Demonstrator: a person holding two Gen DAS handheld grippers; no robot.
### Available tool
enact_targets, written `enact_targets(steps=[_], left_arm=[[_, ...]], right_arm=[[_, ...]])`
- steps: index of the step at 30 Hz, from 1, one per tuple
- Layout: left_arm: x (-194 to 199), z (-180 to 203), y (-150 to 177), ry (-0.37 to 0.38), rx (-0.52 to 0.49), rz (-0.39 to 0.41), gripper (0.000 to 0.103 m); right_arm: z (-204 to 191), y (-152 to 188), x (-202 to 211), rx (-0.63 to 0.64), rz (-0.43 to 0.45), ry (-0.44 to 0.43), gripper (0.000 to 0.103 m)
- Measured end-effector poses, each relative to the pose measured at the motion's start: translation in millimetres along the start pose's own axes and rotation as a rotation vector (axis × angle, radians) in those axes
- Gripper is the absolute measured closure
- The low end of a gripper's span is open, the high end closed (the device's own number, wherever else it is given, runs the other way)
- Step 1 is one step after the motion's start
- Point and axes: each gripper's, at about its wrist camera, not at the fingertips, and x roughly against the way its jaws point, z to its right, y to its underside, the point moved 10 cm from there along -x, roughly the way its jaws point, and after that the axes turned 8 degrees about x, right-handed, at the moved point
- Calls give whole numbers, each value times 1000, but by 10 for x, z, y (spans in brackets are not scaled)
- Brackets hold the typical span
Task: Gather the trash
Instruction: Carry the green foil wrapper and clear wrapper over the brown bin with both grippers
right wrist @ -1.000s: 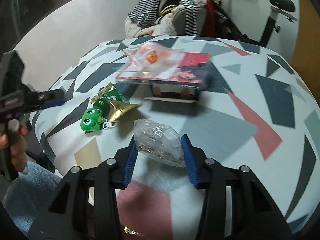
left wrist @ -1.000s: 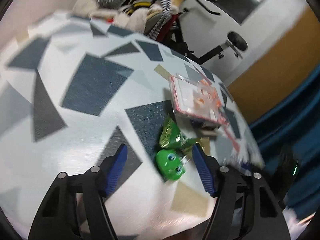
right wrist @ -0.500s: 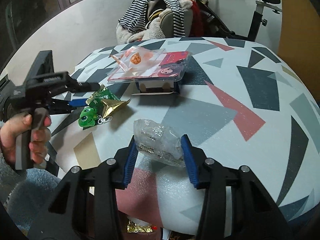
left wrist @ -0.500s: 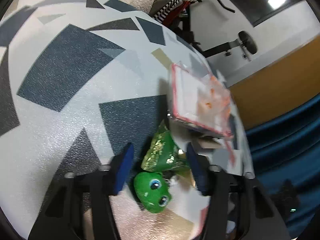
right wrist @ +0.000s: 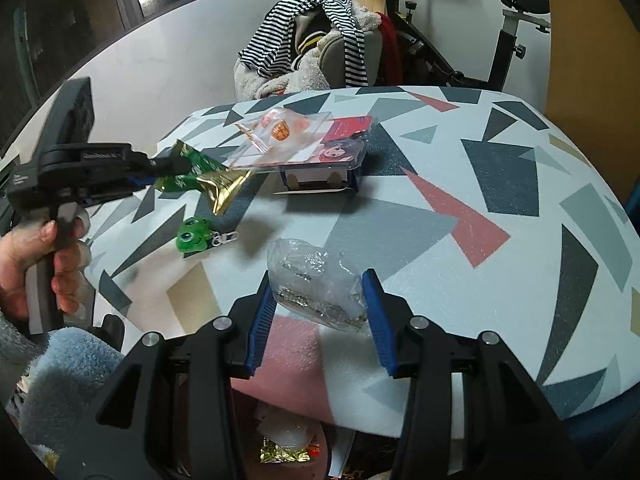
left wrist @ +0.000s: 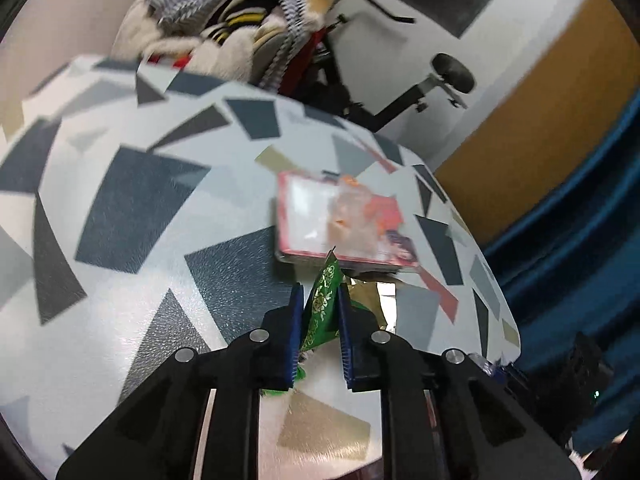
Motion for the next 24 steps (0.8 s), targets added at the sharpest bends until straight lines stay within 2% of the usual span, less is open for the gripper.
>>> enact_targets(steps=[4, 8, 15, 20, 24], left_arm=[[280, 193, 87, 7, -67, 23, 87], [550, 306, 339, 10, -127, 27, 87], [879, 235, 1130, -7, -214, -3, 87], [830, 121, 1711, -37, -296, -69, 87], [715, -19, 2002, -67, -309, -106, 88]], right_arm=[[-72, 24, 103, 5, 13, -2, 58], [-165, 79, 237, 12, 29, -6, 58], [-326, 332, 412, 23, 48, -16, 58], [-426, 543, 425, 24, 48, -17, 58], [-517, 714, 377, 35, 33, -28, 58]])
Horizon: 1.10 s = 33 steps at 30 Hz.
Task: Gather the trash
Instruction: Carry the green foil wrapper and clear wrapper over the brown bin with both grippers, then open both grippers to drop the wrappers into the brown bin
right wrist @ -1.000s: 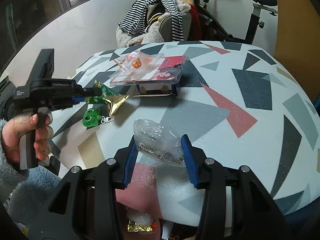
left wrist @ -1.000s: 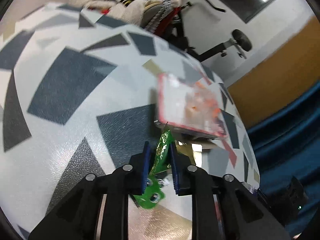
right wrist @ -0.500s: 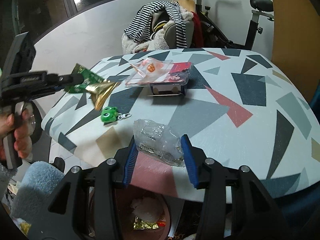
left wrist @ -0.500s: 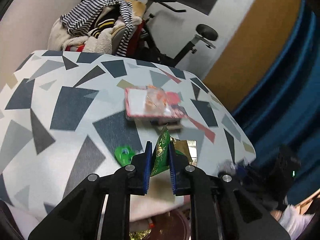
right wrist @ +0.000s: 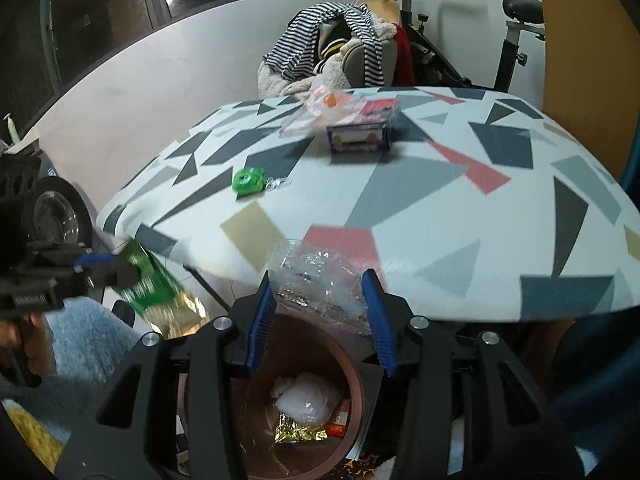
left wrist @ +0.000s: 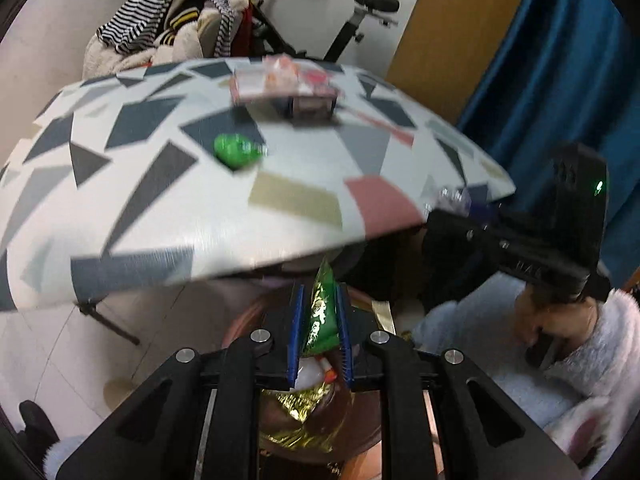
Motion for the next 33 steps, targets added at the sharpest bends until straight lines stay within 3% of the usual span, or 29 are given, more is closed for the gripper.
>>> enact_targets(steps=[11, 16, 17, 18, 24, 27, 33], left_arm=[[-267, -84, 157, -3, 22, -63, 92], [-242, -101, 88, -25, 19, -32, 89], [-222, -112, 71, -33, 21, -22, 80], [-190, -130, 45, -43, 24, -5, 63], [54, -207, -121, -101, 12, 100, 22], [156, -249, -171, -132, -9, 142, 11], [274, -402, -197, -176, 0, 181, 8]], right_arm=[[-66, 115, -94, 21, -23, 1, 58], [-100, 150, -133, 29, -32, -9, 58], [-117, 171, -162, 35, -41, -13, 58], [-125, 178, -174, 36, -45, -14, 58], [-270, 297, -333, 65, -89, -48, 57], [-417, 413, -474, 105, -131, -71, 57], [-639, 578, -670, 181, -197, -96, 57]])
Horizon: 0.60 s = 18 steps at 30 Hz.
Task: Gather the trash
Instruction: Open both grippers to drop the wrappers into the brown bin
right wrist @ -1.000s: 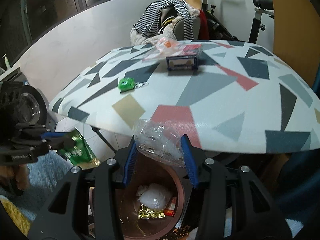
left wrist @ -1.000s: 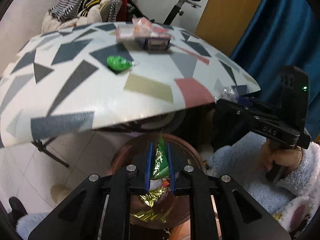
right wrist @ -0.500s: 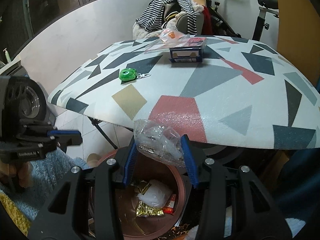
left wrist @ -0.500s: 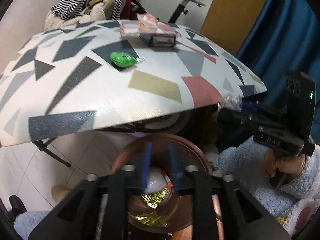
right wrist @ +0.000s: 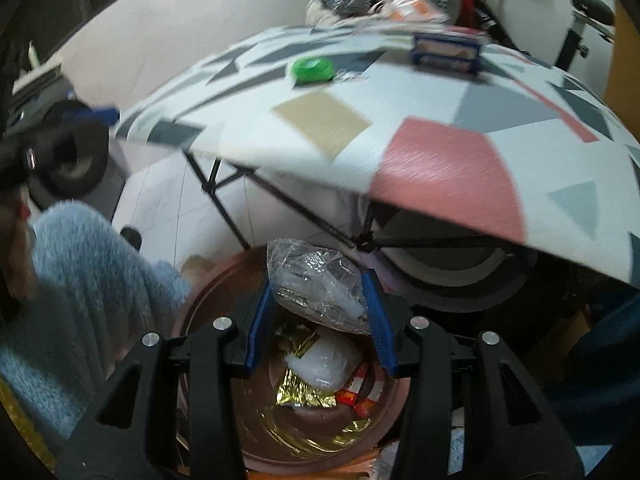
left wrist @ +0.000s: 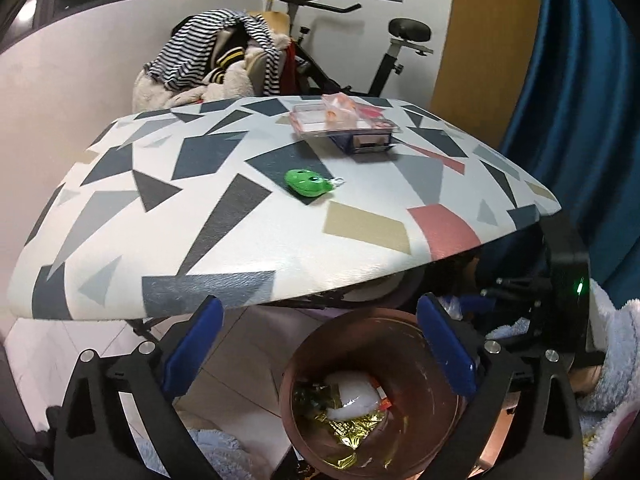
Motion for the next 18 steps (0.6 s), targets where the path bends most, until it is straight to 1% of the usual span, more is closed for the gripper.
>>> enact_targets(steps=[6, 10, 11, 12, 13, 15, 18], left_arm=[[31, -55, -33, -8, 17, 14, 7], [36, -64, -55, -14, 15, 24, 7], [39, -63, -58, -14, 16, 26, 7], [40, -64, -65, -14, 17, 28, 7], [41, -66, -69, -13, 18, 29, 7], [45, -62, -77, -13, 19, 30, 7], [46, -54, -93, -12, 15, 33, 7]], right_arm=[[-70, 73, -79, 18, -31, -2, 57], [-31, 94, -89, 6, -35, 28, 55], [-15, 90, -84, 3, -33, 39, 52], [14, 85, -65, 0, -27, 61, 43], [45, 71, -36, -2, -16, 87, 37], [86, 50, 9, -8, 2, 112, 16], [166, 11, 93, -20, 29, 144, 6]])
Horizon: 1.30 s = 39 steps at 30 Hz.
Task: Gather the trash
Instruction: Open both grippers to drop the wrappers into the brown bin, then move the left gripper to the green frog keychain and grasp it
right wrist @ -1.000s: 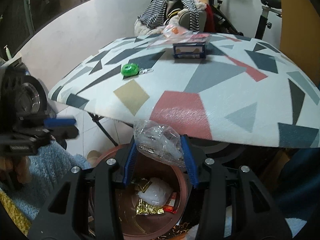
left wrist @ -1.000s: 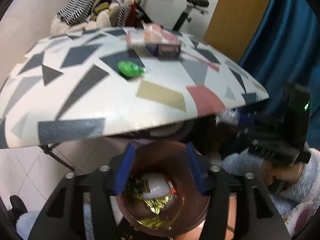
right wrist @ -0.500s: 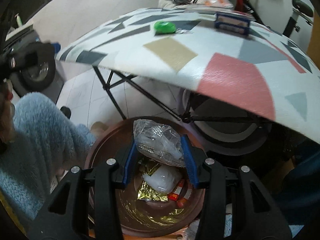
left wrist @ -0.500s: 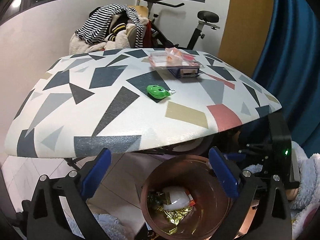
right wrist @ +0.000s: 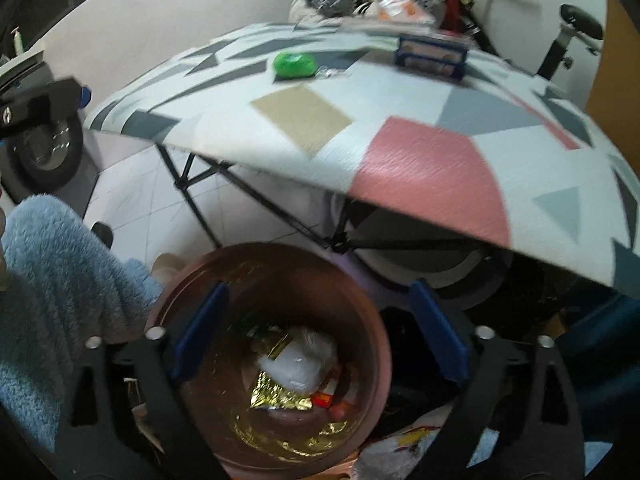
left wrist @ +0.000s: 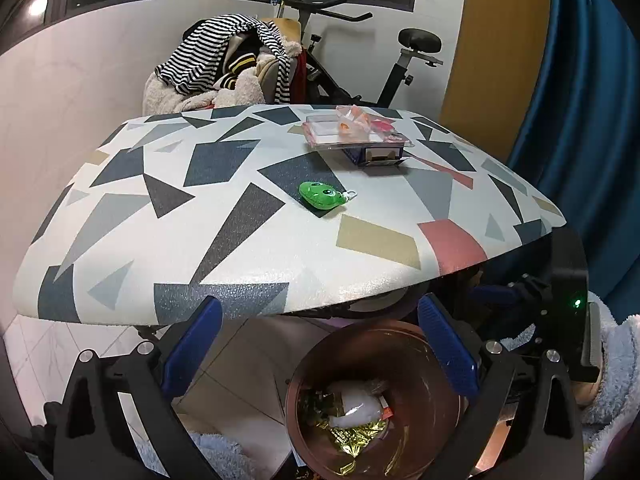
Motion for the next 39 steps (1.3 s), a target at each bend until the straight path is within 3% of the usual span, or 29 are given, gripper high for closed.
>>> enact_targets(steps=[11, 16, 25, 31, 39], left_arm=[[6, 49, -198, 1, -23, 32, 7], [1, 45, -304, 1, -20, 47, 7], [11, 48, -531, 1, -25, 92, 7], [0, 55, -661, 14, -21, 111, 7], [-88, 44, -776, 38, 13, 114, 7]], right_arm=[[378, -120, 176, -115, 42, 83, 6], [571, -148, 244, -158, 40, 161, 6], [847, -346, 474, -230, 125, 95, 6], [1065, -594, 618, -252, 166, 120, 6], [1352, -858, 651, -275, 132, 124, 6]])
